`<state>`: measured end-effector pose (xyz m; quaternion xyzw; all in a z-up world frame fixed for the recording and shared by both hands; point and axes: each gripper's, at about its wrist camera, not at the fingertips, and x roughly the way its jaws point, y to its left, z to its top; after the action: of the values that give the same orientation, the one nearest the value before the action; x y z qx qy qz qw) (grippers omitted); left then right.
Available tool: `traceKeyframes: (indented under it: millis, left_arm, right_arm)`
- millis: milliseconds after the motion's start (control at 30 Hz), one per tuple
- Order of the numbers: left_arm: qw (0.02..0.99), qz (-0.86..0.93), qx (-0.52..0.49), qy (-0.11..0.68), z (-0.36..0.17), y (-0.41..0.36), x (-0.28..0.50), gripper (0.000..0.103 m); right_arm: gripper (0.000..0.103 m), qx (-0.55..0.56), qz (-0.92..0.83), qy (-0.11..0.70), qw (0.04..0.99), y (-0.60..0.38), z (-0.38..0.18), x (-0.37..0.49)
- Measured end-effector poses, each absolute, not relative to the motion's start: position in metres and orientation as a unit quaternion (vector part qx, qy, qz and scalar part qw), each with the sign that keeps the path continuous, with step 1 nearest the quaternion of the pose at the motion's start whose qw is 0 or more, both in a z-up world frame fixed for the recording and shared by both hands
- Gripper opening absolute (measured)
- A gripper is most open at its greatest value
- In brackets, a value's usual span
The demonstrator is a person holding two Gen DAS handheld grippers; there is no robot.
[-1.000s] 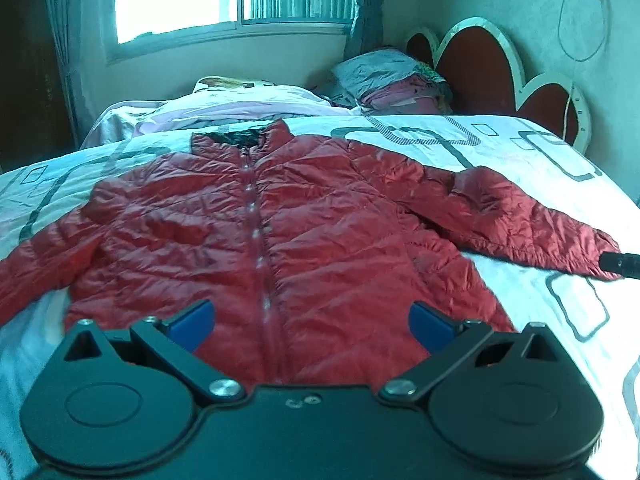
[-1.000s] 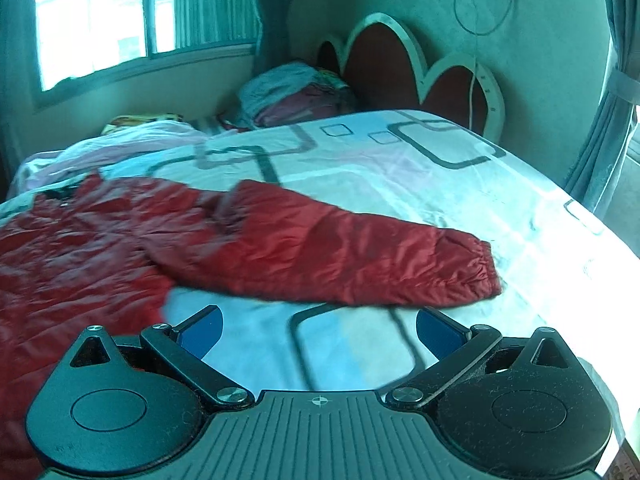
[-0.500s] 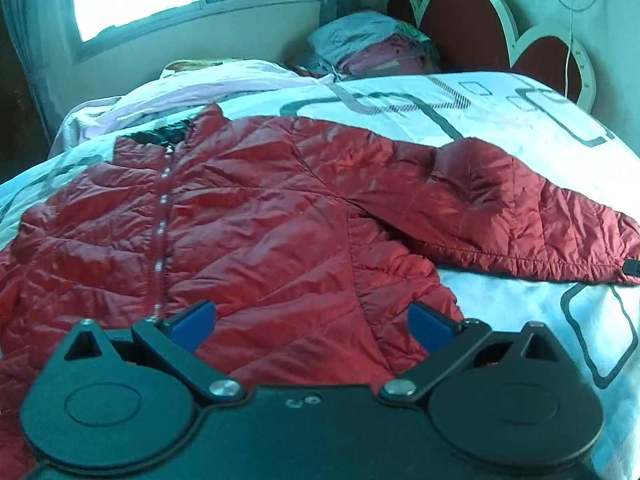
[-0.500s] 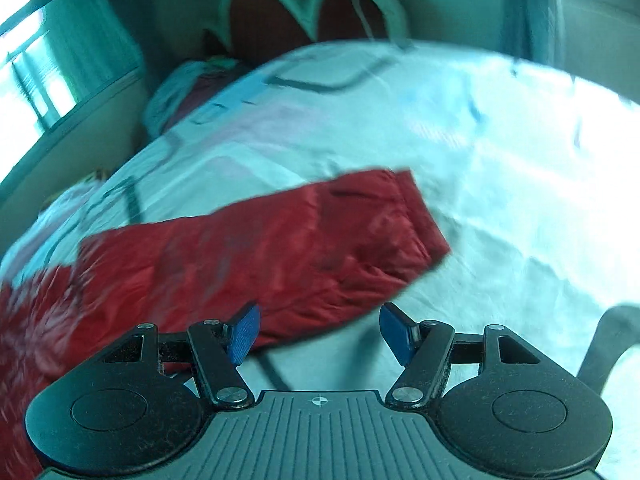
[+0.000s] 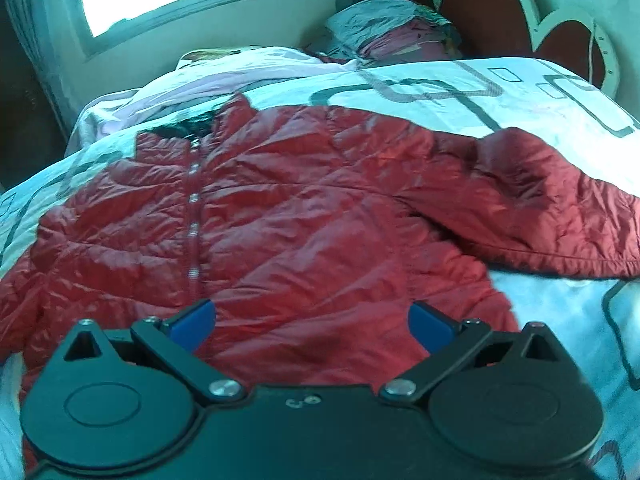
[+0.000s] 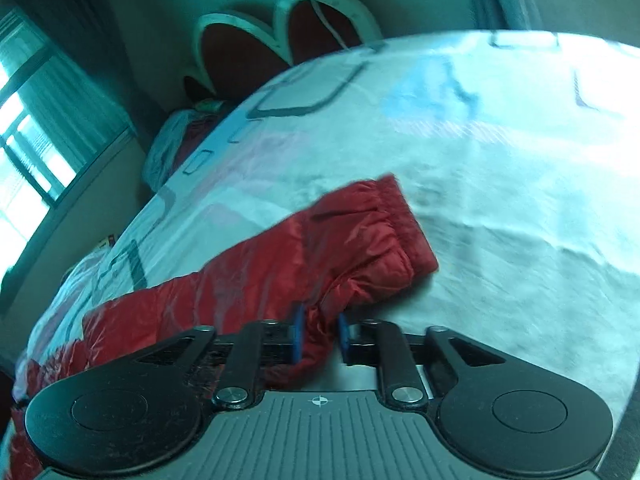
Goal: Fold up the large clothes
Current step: 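Move the right tool to the jacket sleeve cuff and close on it, then fold the sleeve across the jacket body with the right tool while the left tool grasps the other cuff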
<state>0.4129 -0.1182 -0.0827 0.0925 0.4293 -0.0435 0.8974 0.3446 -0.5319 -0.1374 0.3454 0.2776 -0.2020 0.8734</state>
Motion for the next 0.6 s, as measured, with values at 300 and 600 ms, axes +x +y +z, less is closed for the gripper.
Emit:
traceKeyframes:
  millis: [300, 600]
  left_arm:
    - [0.906, -0.034, 0.076, 0.416, -0.075, -0.057, 0.416, 0.102]
    - [0.912, -0.034, 0.028, 0.407, -0.068, 0.026, 0.419, 0.100]
  right_arm:
    - [0.005, 0.205, -0.110, 0.256, 0.938, -0.423, -0.080, 0.386]
    - [0.005, 0.084, 0.024, 0.259, 0.962, -0.255, -0.057, 0.414]
